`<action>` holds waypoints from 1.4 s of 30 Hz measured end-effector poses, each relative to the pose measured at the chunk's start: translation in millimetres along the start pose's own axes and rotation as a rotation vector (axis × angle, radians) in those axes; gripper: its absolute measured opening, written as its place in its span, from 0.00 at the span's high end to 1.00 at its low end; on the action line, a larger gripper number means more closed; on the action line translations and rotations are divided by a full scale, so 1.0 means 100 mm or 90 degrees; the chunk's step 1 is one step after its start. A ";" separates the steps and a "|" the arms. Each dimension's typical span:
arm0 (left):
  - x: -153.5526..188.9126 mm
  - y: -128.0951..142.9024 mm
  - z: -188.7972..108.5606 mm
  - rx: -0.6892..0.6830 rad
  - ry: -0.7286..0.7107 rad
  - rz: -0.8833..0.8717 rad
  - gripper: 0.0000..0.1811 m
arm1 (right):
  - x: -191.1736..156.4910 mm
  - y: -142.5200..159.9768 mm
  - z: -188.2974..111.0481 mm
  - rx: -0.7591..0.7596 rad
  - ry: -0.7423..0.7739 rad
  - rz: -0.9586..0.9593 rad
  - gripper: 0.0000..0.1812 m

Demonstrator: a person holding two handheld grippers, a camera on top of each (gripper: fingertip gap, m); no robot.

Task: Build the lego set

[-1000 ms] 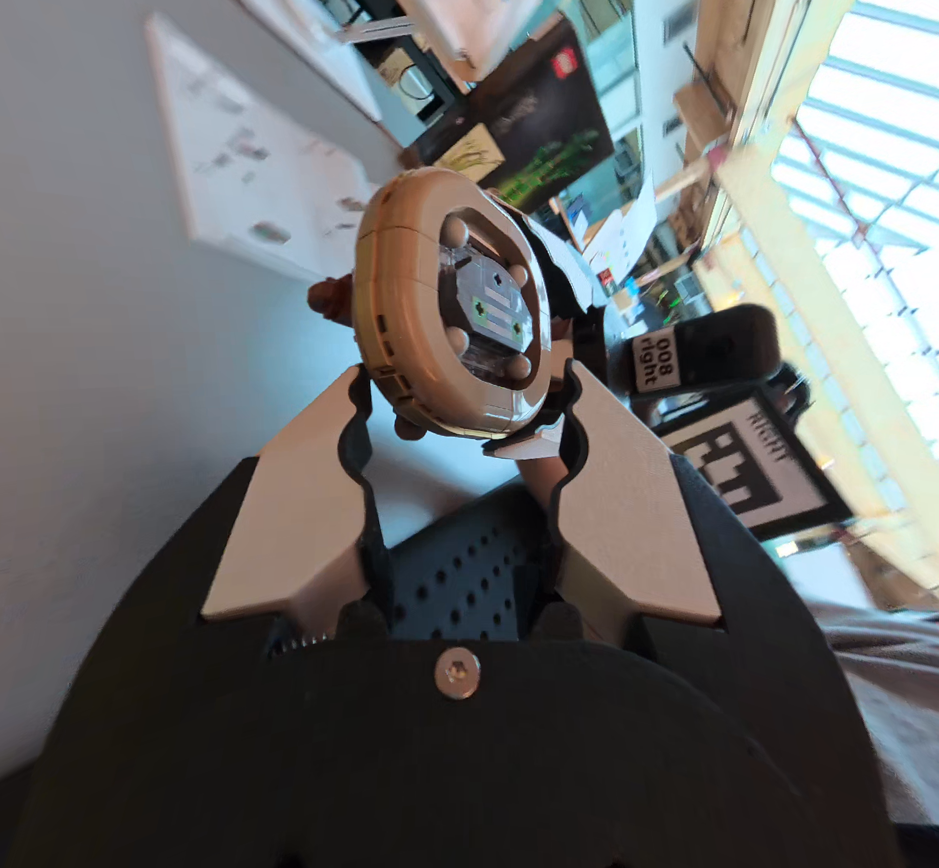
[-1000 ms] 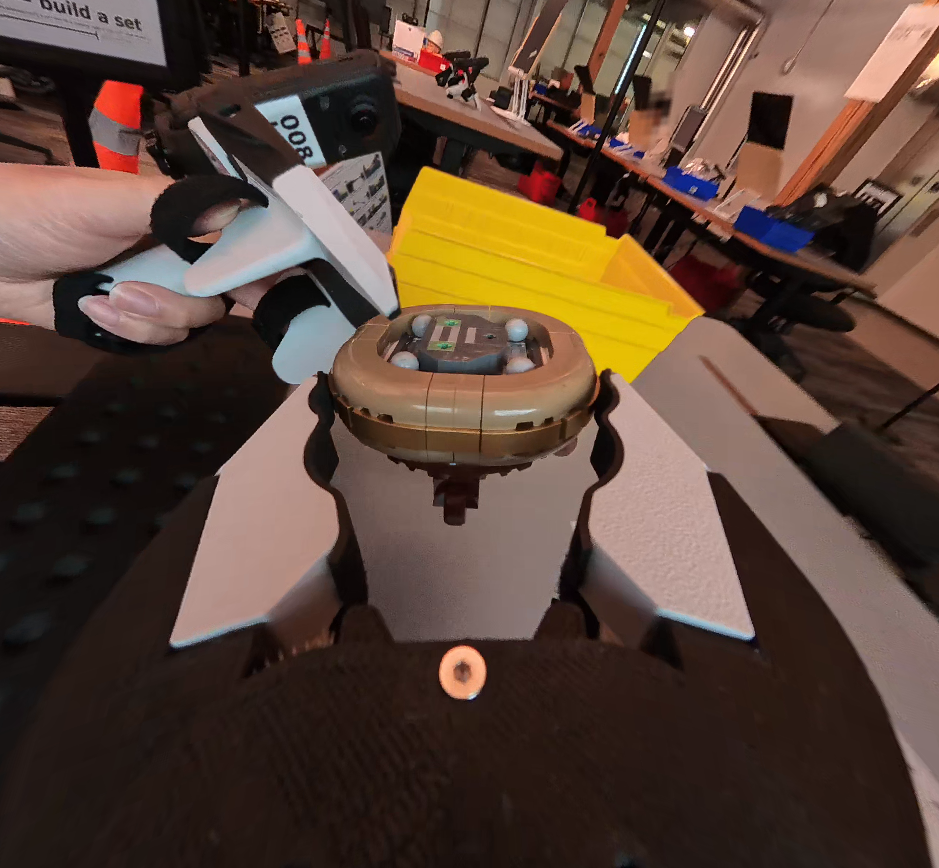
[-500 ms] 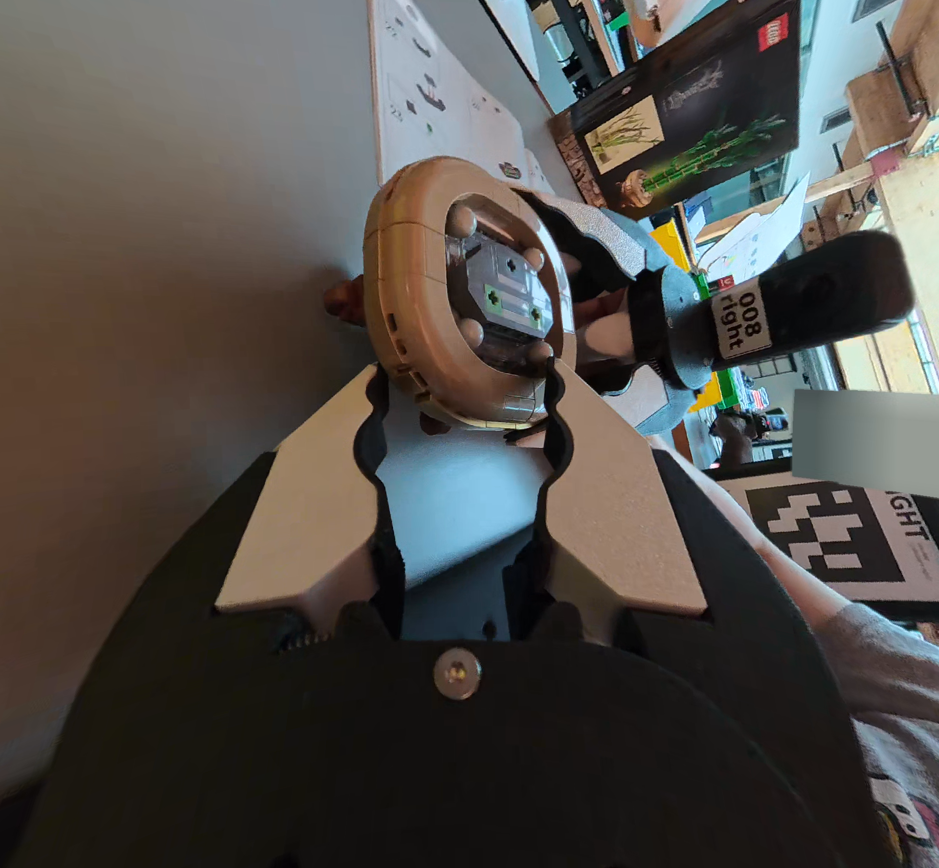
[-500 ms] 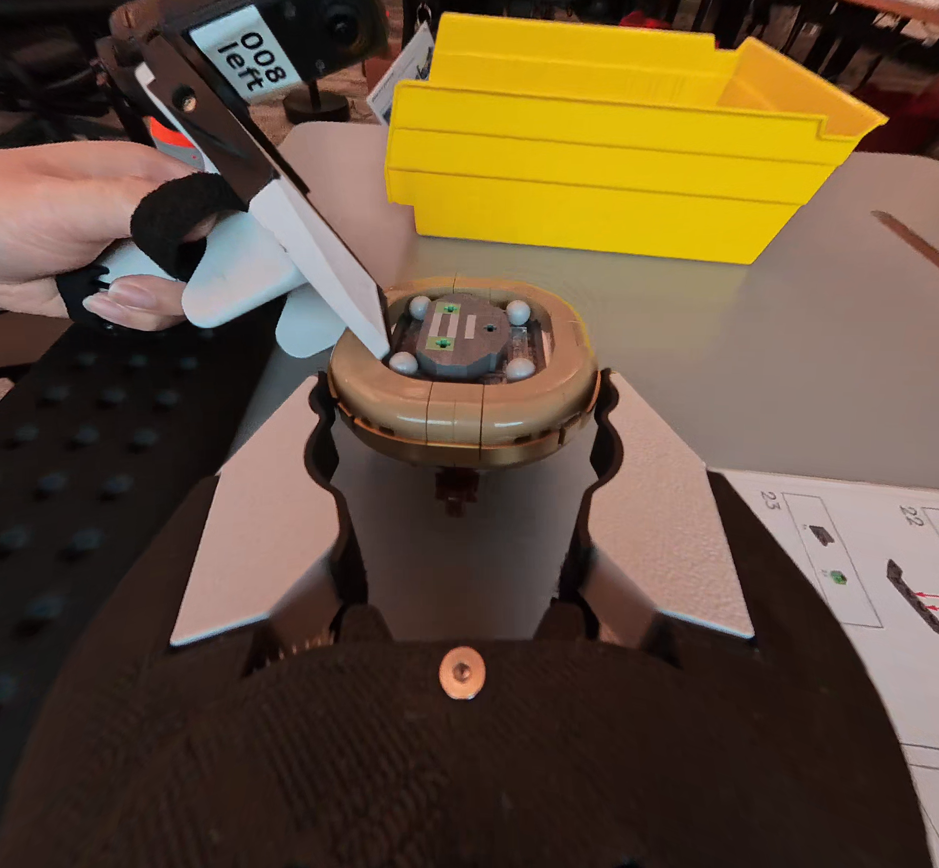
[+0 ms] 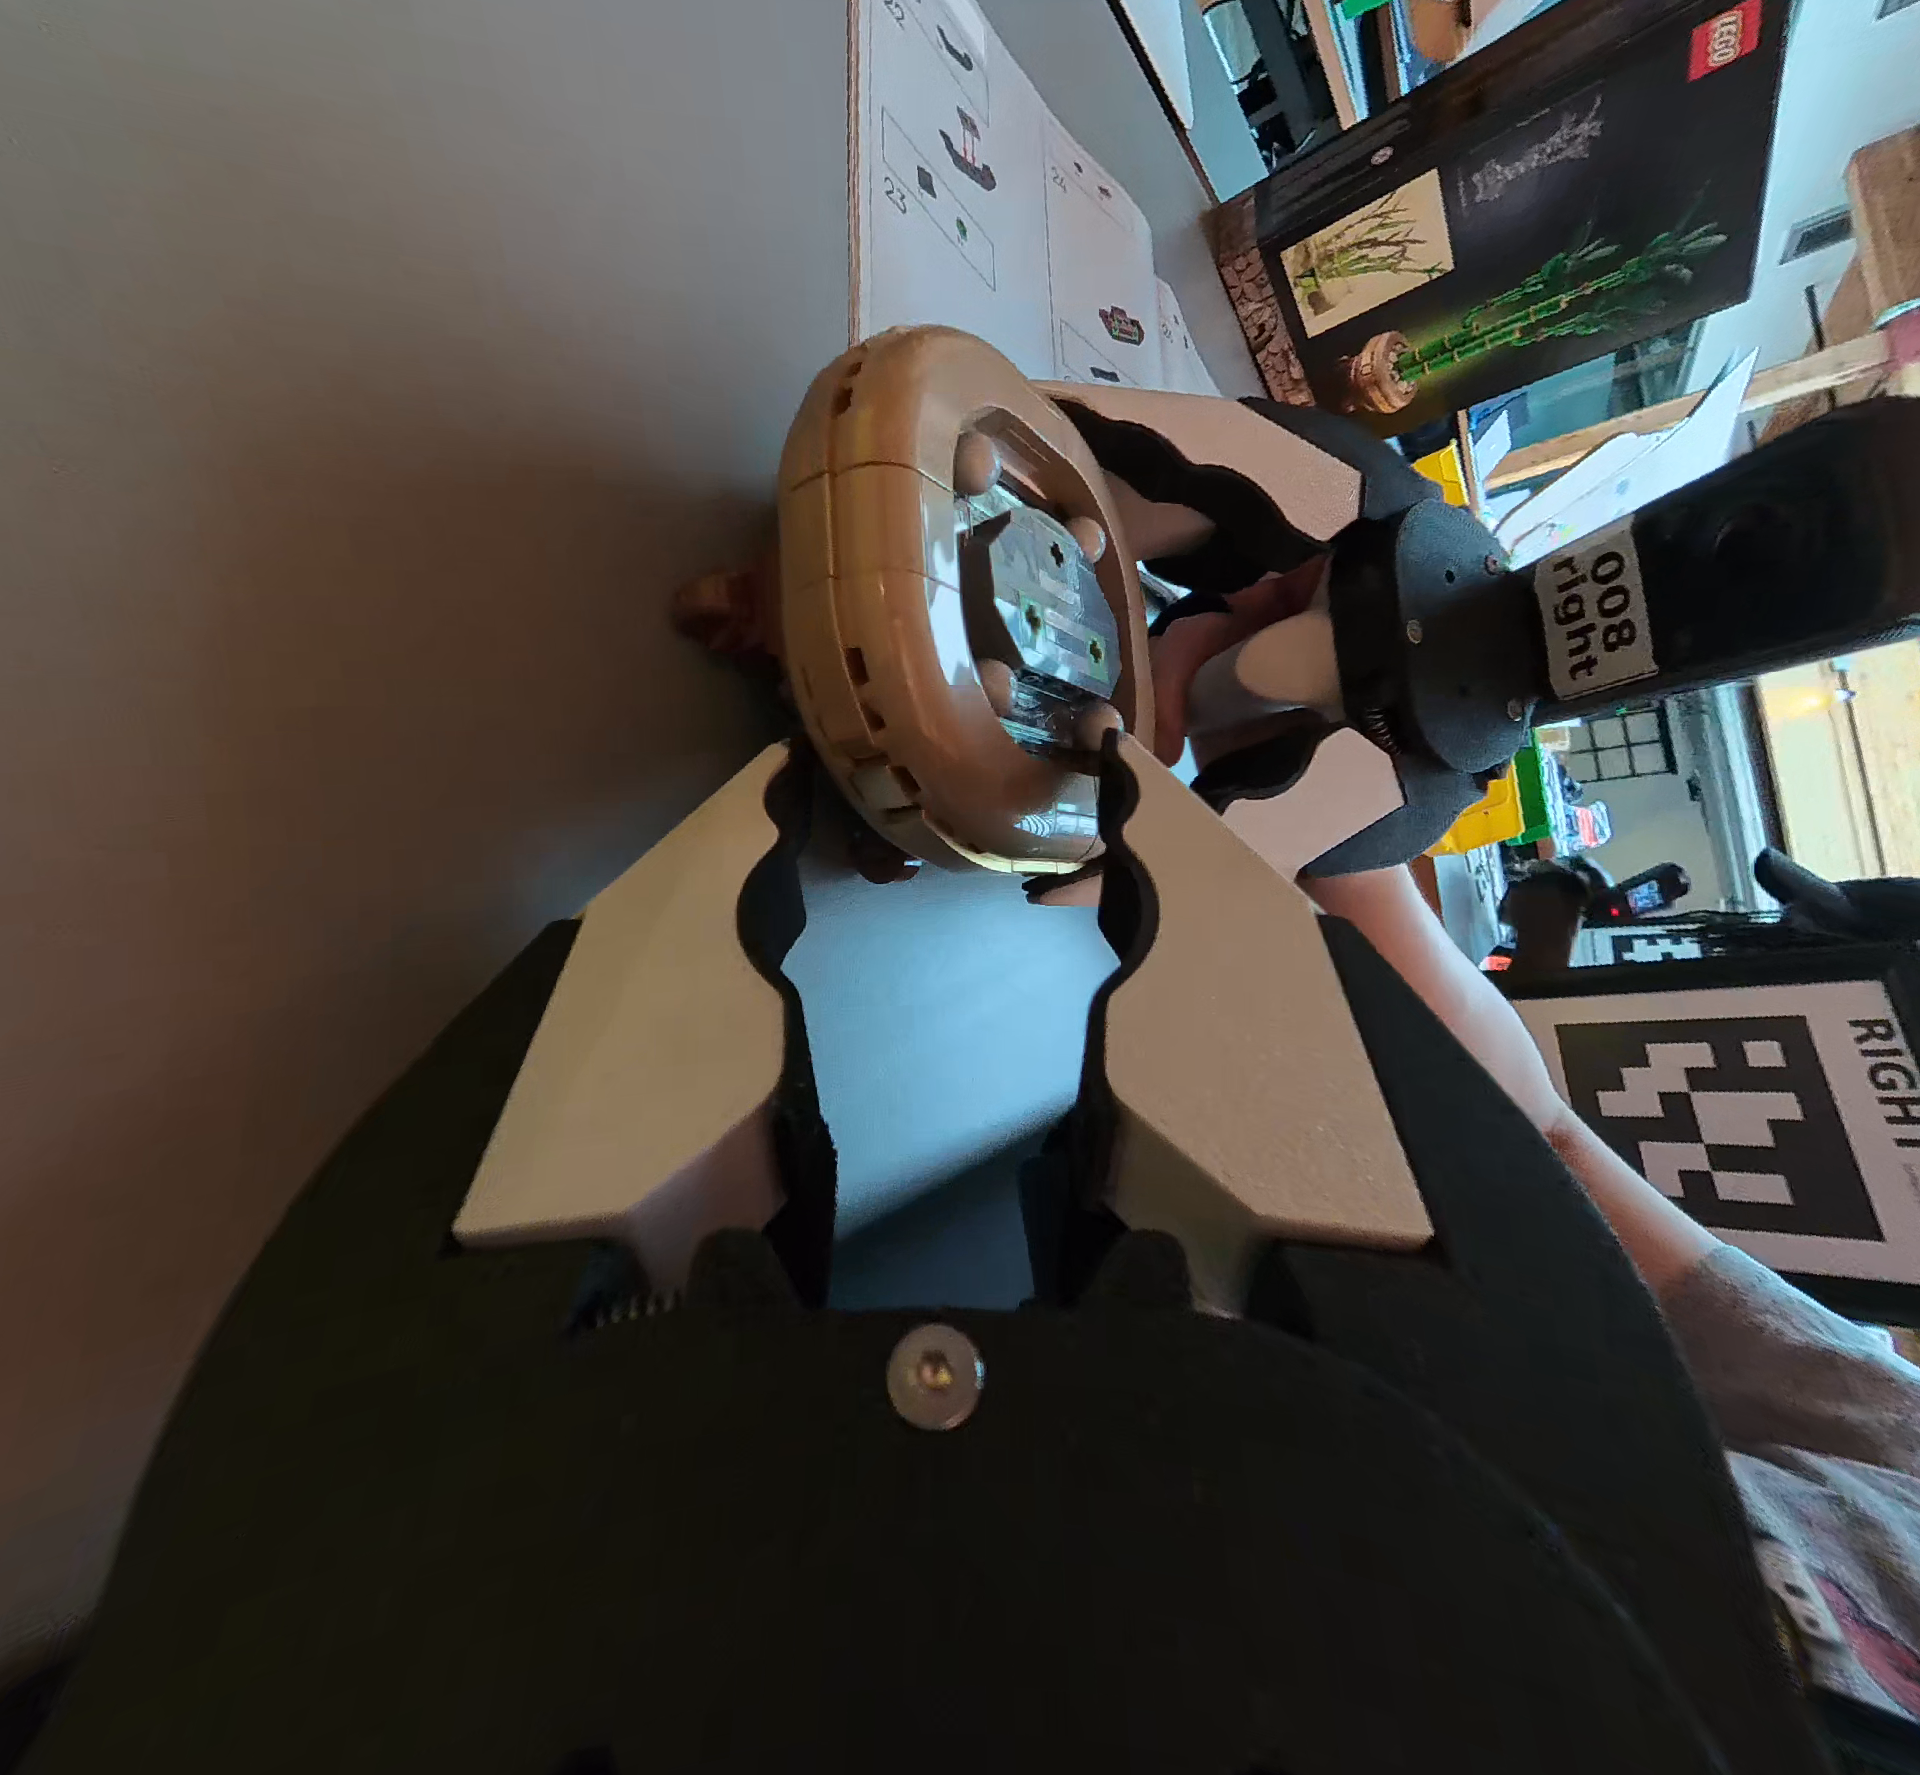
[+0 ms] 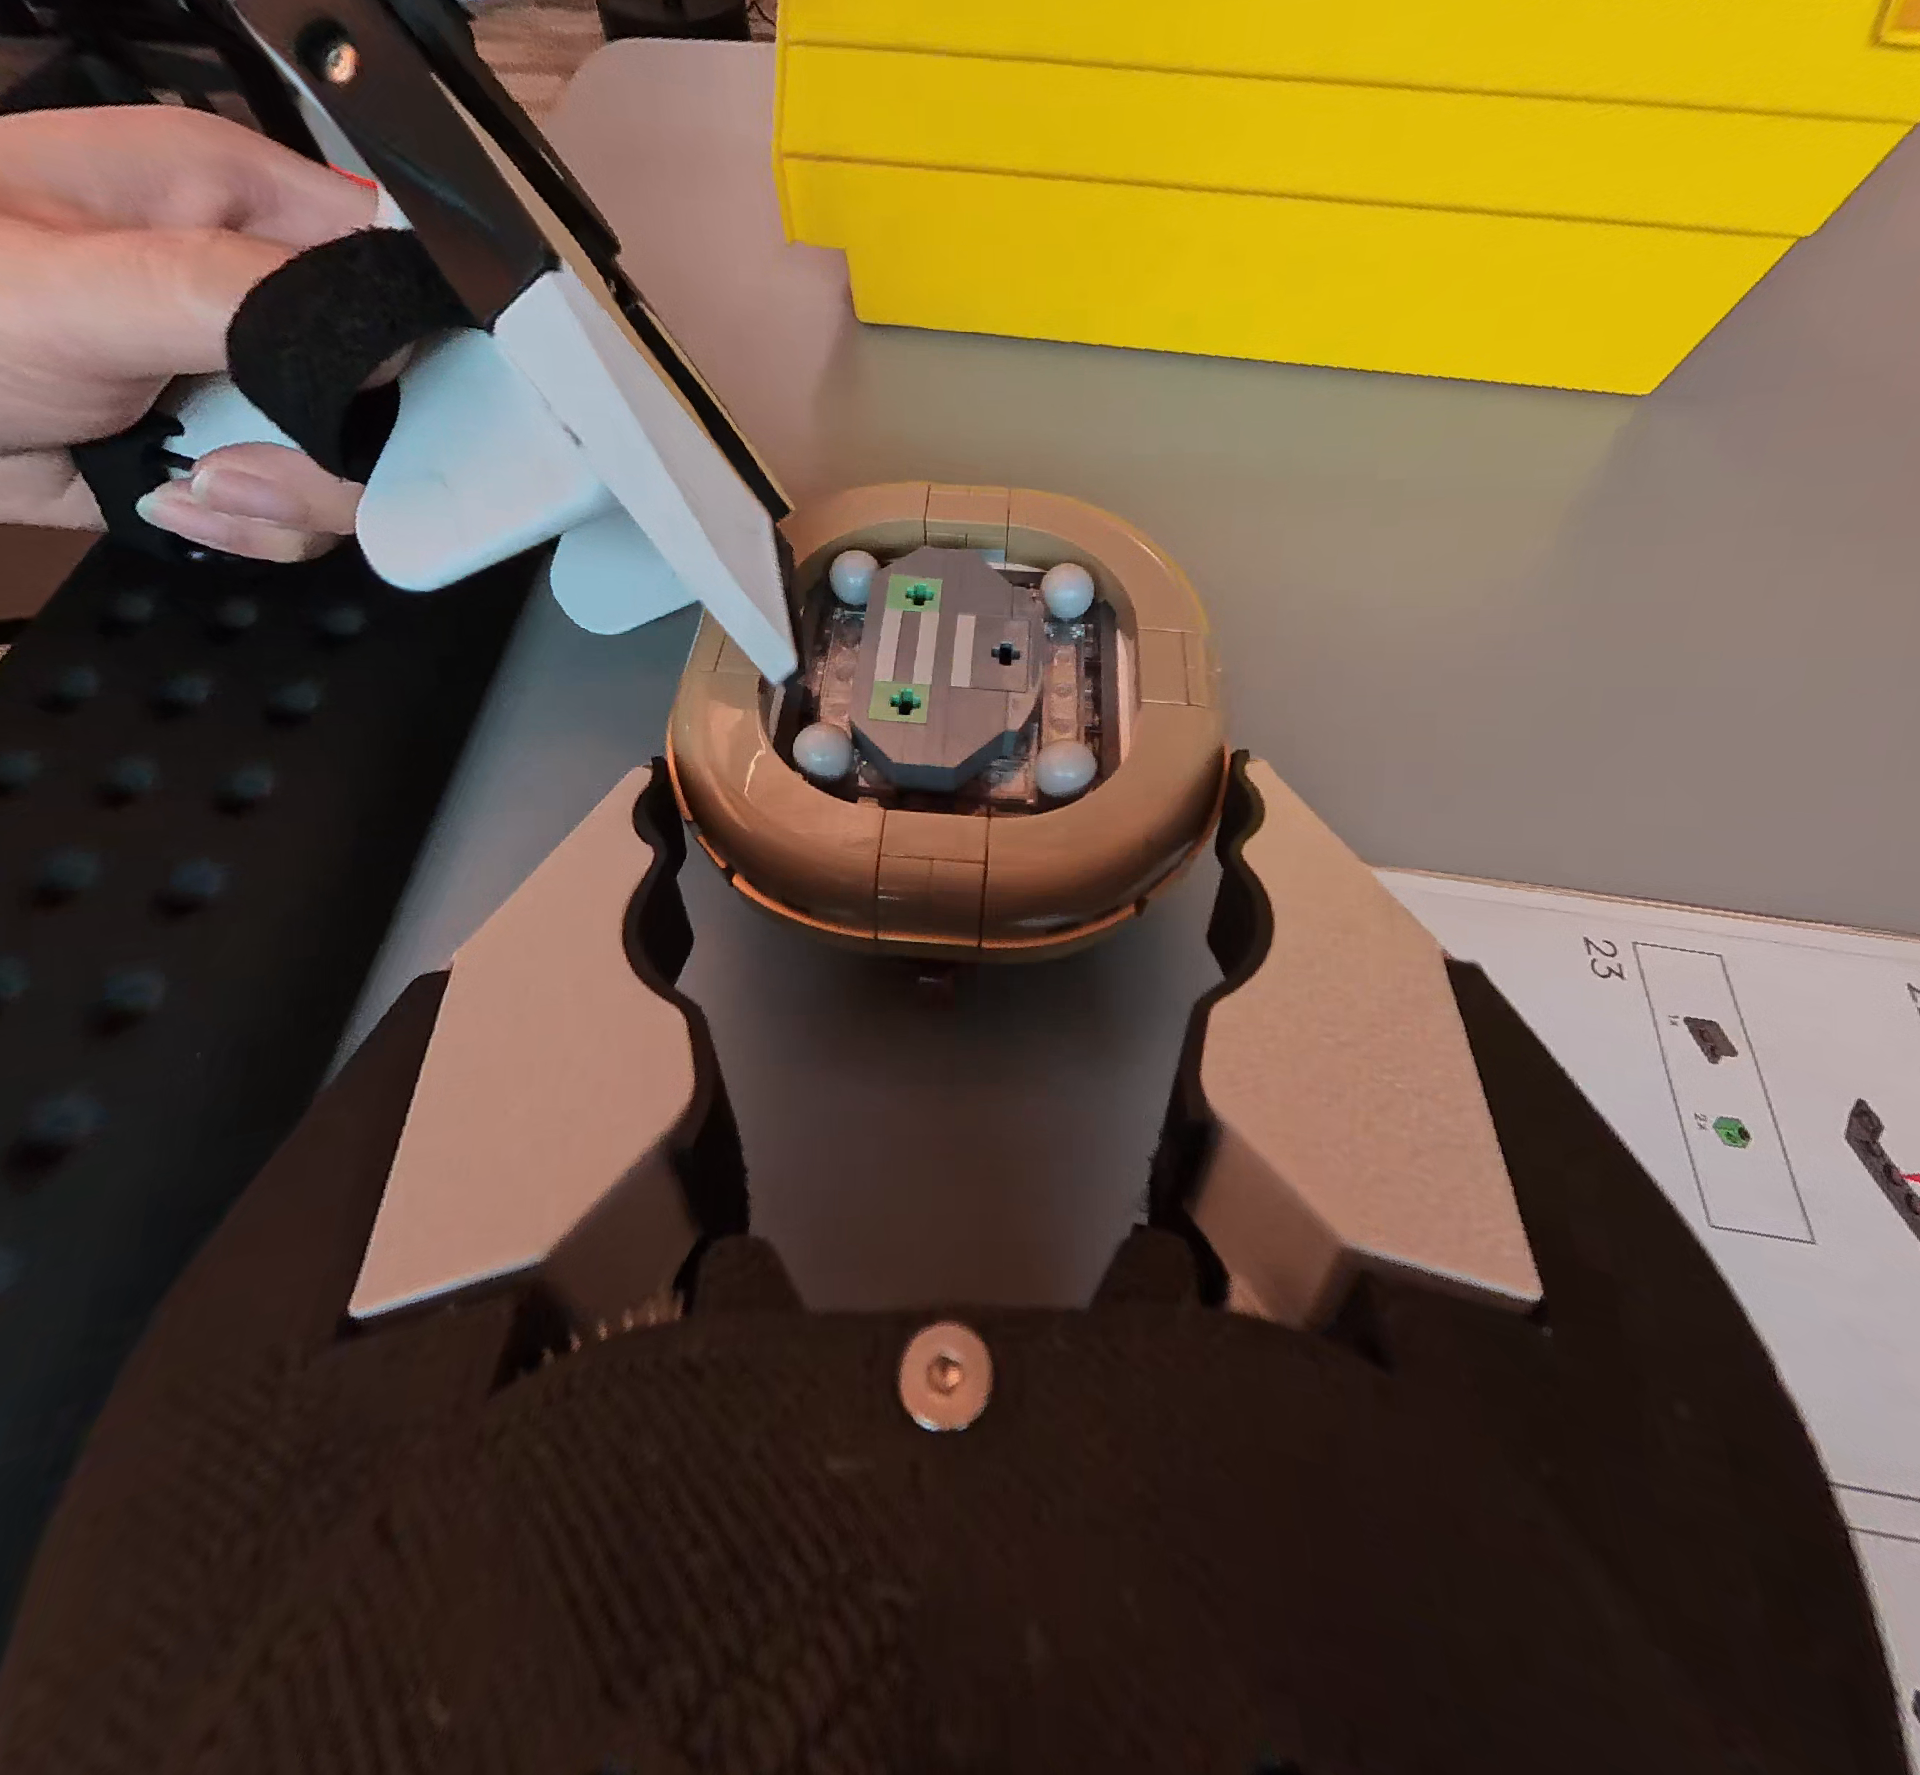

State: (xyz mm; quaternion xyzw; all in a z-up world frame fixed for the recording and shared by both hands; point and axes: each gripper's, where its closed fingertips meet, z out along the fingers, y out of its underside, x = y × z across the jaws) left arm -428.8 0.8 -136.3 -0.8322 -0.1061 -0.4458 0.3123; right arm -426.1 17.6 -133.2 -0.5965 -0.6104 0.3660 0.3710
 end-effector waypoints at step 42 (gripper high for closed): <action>0.60 -0.46 -0.71 0.314 -0.090 0.542 0.83 | -0.24 0.19 -1.05 0.073 0.101 -0.046 0.73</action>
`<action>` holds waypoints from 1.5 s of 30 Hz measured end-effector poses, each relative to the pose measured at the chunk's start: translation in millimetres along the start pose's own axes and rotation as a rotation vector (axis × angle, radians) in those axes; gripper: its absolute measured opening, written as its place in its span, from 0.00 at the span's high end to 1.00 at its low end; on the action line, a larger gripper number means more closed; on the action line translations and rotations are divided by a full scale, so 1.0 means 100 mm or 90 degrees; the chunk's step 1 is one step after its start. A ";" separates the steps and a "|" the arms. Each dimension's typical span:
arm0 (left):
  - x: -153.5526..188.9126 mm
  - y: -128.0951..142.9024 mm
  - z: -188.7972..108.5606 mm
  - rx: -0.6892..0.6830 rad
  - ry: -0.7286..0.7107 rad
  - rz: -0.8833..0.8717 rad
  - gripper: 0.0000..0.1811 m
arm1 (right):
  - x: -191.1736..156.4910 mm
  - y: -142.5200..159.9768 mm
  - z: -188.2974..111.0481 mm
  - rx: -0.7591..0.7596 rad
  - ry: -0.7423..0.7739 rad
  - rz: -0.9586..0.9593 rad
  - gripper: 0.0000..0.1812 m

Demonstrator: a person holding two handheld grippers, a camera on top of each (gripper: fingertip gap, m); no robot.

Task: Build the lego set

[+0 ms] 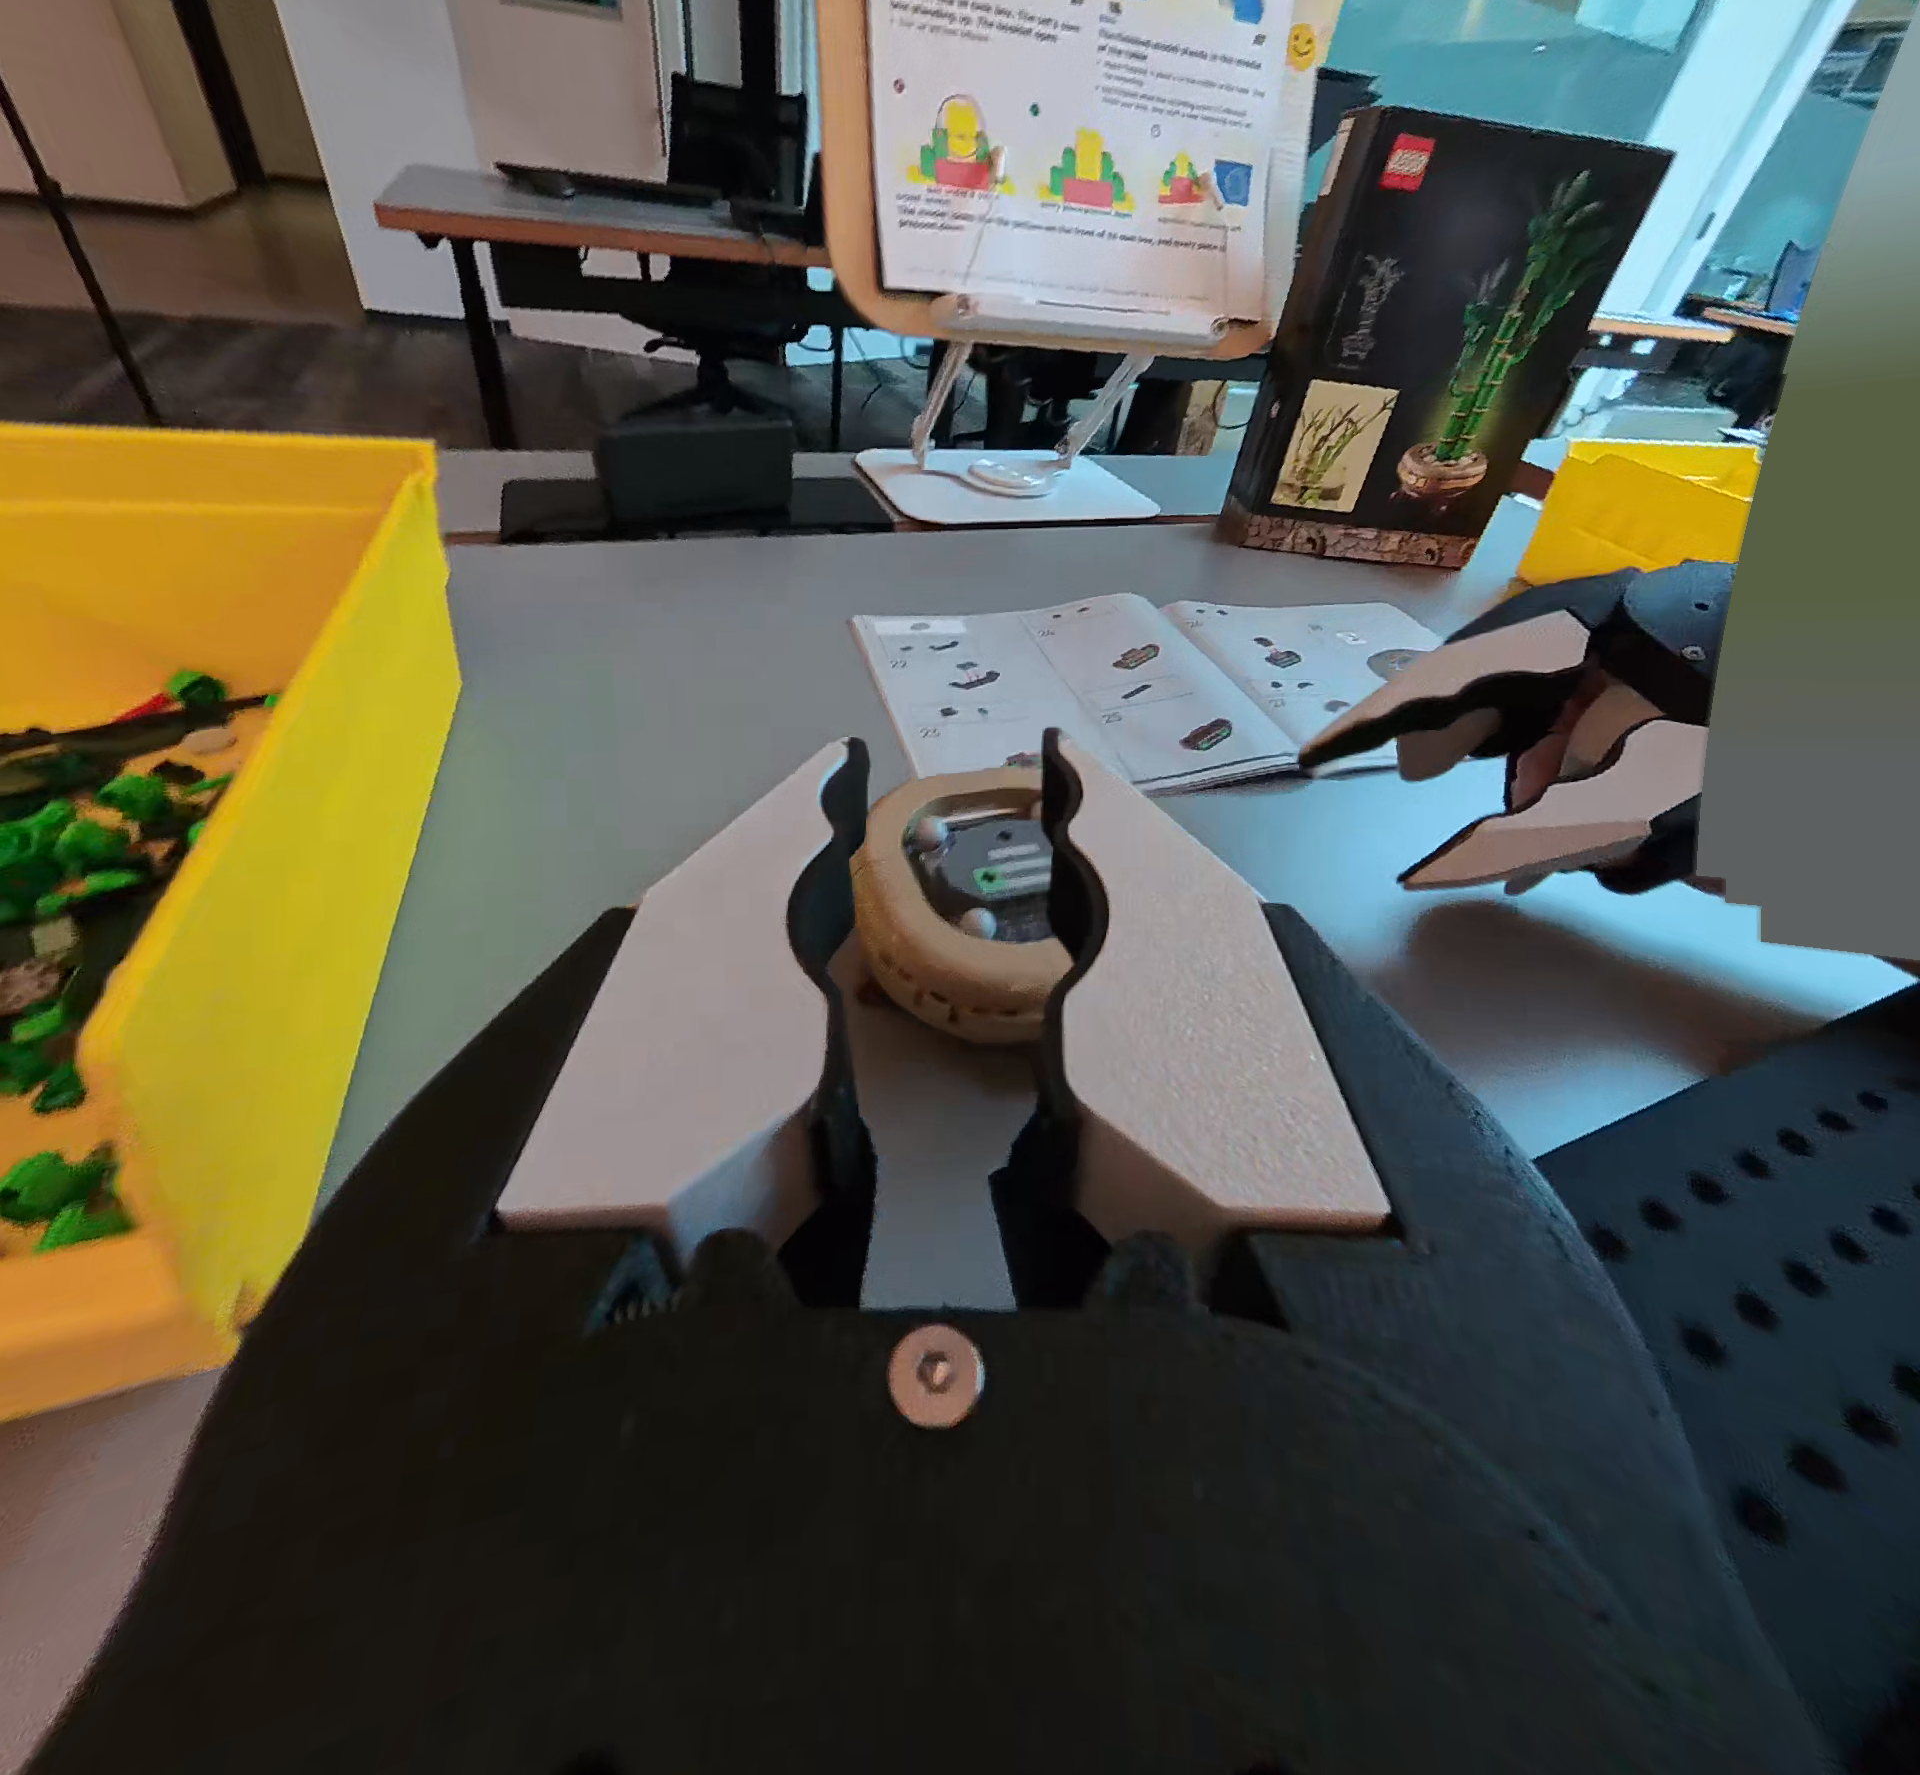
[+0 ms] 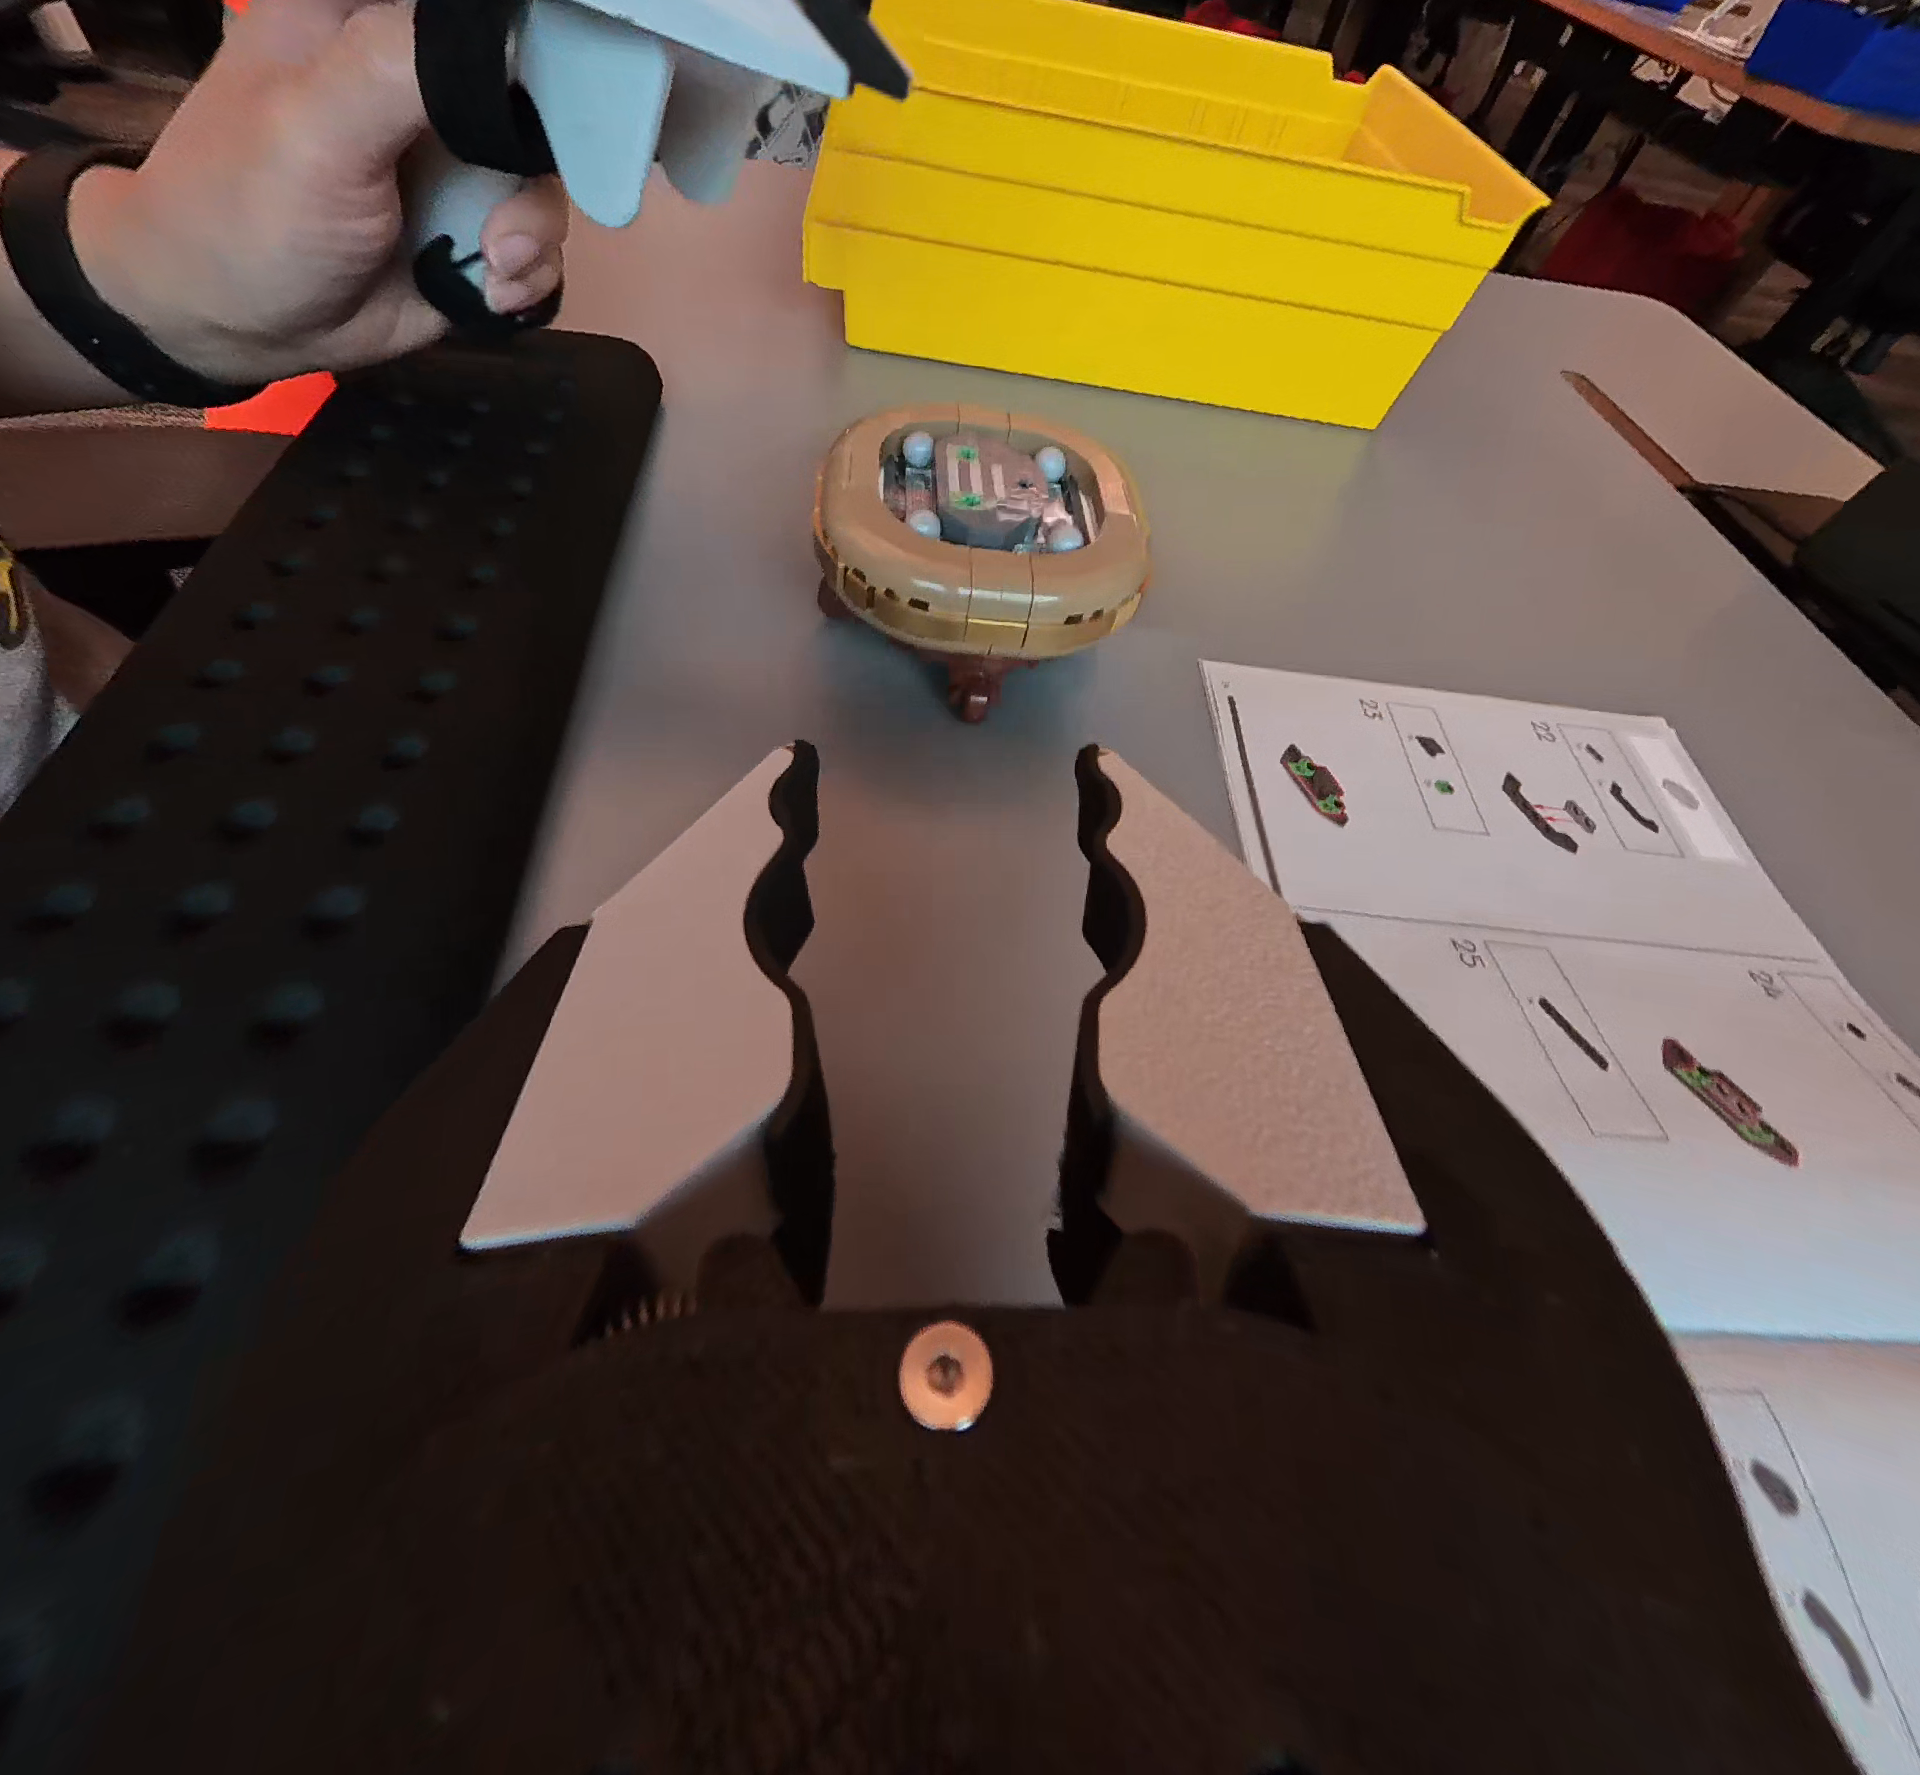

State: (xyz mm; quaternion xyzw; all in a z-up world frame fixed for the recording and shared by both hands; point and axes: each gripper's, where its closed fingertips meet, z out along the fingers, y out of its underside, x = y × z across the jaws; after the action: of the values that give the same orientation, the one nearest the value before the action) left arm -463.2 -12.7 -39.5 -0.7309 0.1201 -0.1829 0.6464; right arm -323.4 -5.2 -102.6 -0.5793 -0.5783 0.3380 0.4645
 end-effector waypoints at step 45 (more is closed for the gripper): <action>0.75 -0.16 0.11 0.102 0.043 0.129 0.77 | 0.45 0.57 -1.50 -0.076 0.315 -0.050 0.75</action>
State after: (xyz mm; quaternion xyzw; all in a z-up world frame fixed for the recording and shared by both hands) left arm -392.3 -31.8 -16.8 -0.6546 0.1997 -0.1501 0.7135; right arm -159.1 23.1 -97.5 -0.6479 -0.4882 0.1328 0.5694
